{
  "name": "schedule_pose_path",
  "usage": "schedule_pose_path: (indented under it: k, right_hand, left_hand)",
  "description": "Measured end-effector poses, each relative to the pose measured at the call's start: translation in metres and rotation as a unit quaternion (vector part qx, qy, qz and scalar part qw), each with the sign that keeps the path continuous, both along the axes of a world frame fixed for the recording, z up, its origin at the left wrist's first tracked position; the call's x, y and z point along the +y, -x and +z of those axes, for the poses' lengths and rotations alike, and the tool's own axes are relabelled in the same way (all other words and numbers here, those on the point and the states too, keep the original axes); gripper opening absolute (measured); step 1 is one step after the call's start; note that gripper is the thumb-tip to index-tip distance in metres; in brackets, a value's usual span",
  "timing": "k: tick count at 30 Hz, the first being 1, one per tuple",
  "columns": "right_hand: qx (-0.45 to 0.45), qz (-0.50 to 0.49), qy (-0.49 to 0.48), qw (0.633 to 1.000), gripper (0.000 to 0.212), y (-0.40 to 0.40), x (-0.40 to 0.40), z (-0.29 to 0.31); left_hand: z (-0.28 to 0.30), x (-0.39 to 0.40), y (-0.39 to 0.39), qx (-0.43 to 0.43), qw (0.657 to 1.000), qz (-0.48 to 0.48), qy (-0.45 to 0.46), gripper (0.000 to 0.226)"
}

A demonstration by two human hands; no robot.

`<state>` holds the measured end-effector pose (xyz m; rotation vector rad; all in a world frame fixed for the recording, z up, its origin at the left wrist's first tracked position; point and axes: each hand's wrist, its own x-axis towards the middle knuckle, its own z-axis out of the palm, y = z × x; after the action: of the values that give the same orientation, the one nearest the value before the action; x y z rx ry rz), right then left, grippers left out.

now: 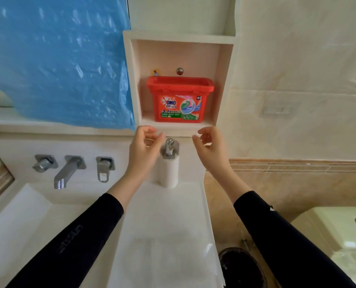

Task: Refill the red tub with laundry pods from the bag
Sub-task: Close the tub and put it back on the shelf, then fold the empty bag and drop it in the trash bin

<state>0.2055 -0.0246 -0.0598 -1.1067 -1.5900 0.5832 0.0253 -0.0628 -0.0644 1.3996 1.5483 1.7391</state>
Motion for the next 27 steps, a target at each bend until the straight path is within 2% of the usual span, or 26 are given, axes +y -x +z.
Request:
schedule_pose_path:
  k: [2, 5, 8, 14, 18, 21, 24, 27]
  right_hand:
    - [-0.002, 0.022, 0.028, 0.999, 0.013, -0.007, -0.015, -0.009]
    - [-0.016, 0.046, 0.074, 0.996, 0.014, -0.019, -0.037, -0.029]
    - [-0.022, 0.055, 0.117, 0.991, 0.02, -0.031, -0.058, -0.055]
    - [-0.032, 0.038, 0.189, 0.981, 0.026, -0.05, -0.09, -0.111]
    - [-0.052, 0.024, 0.23, 0.971, 0.034, -0.058, -0.103, -0.141]
    - [-0.036, -0.003, 0.248, 0.968, 0.036, -0.059, -0.109, -0.149]
    - [-0.029, -0.014, 0.253, 0.967, 0.036, -0.058, -0.113, -0.153]
    - [-0.034, -0.01, 0.254, 0.967, 0.034, -0.057, -0.116, -0.156]
  left_hand:
    - [-0.008, -0.013, 0.005, -0.002, 0.998, -0.062, 0.032, 0.016]
    - [-0.028, -0.034, 0.012, 0.003, 0.983, -0.166, 0.084, 0.026]
    - [-0.058, -0.06, 0.017, 0.02, 0.972, -0.199, 0.124, 0.034]
    - [-0.122, -0.113, 0.021, -0.006, 0.966, -0.153, 0.207, 0.043]
    - [-0.173, -0.138, 0.014, -0.014, 0.958, -0.015, 0.285, 0.037]
    - [-0.201, -0.15, 0.011, -0.005, 0.938, 0.064, 0.341, 0.044]
    - [-0.209, -0.152, 0.004, 0.015, 0.903, 0.02, 0.428, 0.052]
    - [-0.214, -0.155, -0.008, 0.002, 0.884, -0.018, 0.467, 0.047]
